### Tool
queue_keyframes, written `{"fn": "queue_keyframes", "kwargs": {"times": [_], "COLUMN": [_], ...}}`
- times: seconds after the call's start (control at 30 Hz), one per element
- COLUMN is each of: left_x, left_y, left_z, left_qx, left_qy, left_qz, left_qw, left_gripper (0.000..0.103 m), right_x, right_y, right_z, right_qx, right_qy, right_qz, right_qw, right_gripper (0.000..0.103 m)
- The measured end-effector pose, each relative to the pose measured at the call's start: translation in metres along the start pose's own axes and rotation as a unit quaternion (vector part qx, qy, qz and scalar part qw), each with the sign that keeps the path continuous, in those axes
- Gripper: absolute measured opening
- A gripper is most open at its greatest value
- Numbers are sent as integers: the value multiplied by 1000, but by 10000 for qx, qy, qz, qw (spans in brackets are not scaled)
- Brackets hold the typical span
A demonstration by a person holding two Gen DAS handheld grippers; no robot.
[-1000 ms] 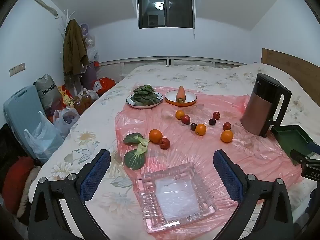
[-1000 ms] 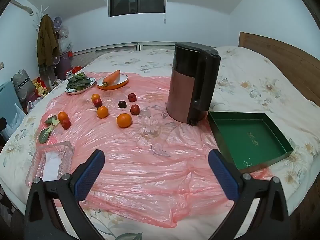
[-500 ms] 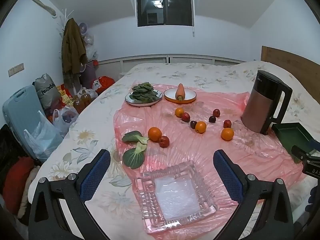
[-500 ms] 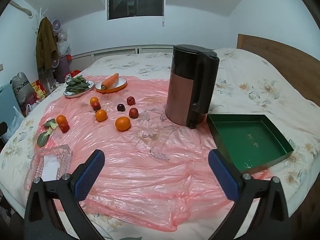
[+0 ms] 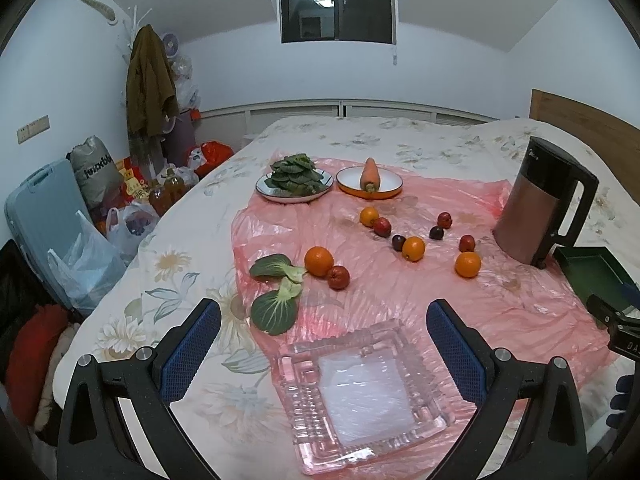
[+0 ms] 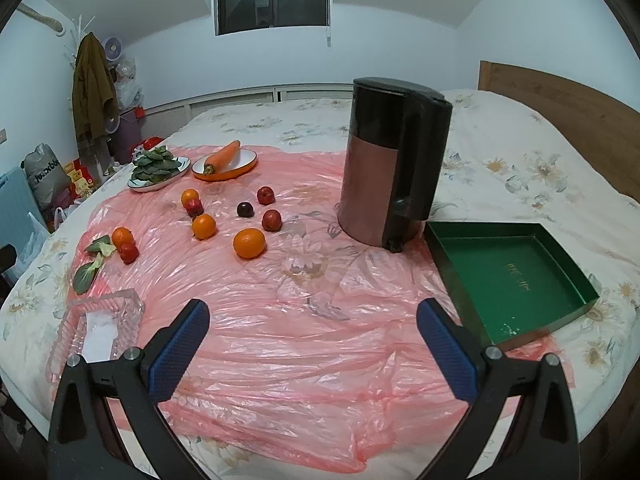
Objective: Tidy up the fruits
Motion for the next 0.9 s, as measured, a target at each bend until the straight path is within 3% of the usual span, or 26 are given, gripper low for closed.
{"fn": "queue_keyframes", "kwargs": {"times": [0.43,0.9], "left_x": [-47,-154], "left_y": [16,10], "left_z": [2,18], "left_qx": [283,708], "left_qy": [536,1297], "left_qz": [-49,-321], "left_qw": [9981,9885], "left_gripper": [101,100], "right_x": [-47,-174], "right_y": [18,76], "right_z": [4,-6], "right_qx": [-166,172], "right_qy": [450,1133], "right_qz": [-499,-1178], "right_qw": [9976,9864], "right_gripper": [103,103]}}
Point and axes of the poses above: each gripper's, at about its wrist camera, not at the fingertips, and x roughly against the way its jaws point, y to its left, z to its underside, the point moved 6 cm from there along -x, roughly the way its jaws point, and after that the axes turned 11 degrees about -y, right-handed, at the moved point
